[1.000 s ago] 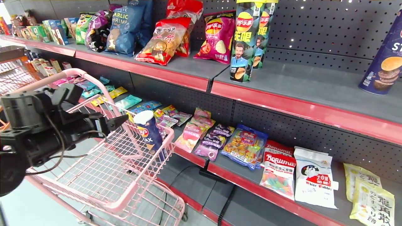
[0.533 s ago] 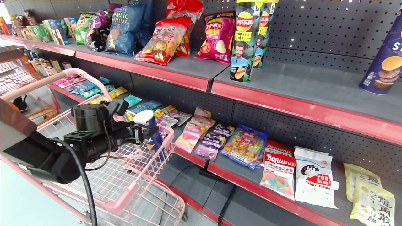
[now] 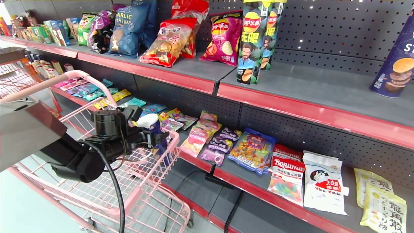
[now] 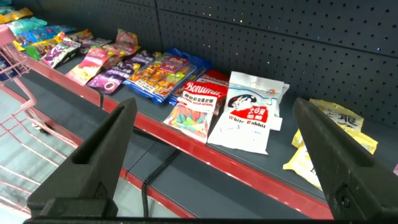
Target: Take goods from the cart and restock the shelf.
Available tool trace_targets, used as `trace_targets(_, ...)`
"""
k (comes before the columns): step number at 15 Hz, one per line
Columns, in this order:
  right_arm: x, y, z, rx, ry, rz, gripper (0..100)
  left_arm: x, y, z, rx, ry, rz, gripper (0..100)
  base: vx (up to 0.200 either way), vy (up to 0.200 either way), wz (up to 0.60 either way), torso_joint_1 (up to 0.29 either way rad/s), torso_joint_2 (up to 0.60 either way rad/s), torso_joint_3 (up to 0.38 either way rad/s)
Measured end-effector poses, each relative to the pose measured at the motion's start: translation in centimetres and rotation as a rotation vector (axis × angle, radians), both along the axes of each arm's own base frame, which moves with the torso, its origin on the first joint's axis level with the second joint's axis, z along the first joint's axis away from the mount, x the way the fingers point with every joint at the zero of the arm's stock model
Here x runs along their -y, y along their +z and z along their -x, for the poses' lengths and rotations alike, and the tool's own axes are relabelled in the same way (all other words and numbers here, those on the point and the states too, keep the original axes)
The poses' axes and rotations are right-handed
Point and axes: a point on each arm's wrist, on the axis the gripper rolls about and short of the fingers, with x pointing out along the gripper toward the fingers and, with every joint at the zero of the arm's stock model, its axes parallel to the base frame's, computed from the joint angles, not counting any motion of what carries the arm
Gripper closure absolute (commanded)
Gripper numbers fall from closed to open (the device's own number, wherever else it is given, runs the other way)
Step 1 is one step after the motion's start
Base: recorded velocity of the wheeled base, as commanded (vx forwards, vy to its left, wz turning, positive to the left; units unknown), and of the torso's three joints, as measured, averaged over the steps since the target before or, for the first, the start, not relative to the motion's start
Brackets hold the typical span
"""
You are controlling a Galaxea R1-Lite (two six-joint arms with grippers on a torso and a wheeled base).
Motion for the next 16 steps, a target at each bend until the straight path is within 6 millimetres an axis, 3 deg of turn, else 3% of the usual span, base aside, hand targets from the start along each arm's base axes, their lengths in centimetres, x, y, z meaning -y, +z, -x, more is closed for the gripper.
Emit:
trace_targets(1, 0.0, 0.0, 0.0, 0.0, 0.0, 0.0, 0, 0.1, -0.2, -0.1, 0.007, 0.0, 0.0, 100, 0.0, 0.0, 0.0, 0.0, 0.0, 0.0)
trace_targets(6, 0.0, 0.0, 0.0, 0.0, 0.0, 0.0, 0, 0.2, -0.2, 0.4, 0.012, -0.003, 0.001, 100, 0.0, 0.0, 0.0, 0.0, 0.0, 0.0)
trace_targets(9, 0.0, 0.0, 0.0, 0.0, 0.0, -0.001, 0, -0.6, 0.7, 2.3, 0.001, 0.009, 0.001, 100, 0.0, 0.0, 0.0, 0.0, 0.0, 0.0)
trace_targets(12, 0.0, 0.0, 0.0, 0.0, 0.0, -0.001, 0, -2.0, 3.0, 5.0, 0.028, 0.04, 0.008, 100, 0.0, 0.0, 0.0, 0.0, 0.0, 0.0)
trace_targets(16, 0.0, 0.0, 0.0, 0.0, -0.001, -0.004, 0, -4.1, 8.1, 10.4, 0.047, 0.089, 0.019, 100, 0.0, 0.0, 0.0, 0.0, 0.0, 0.0)
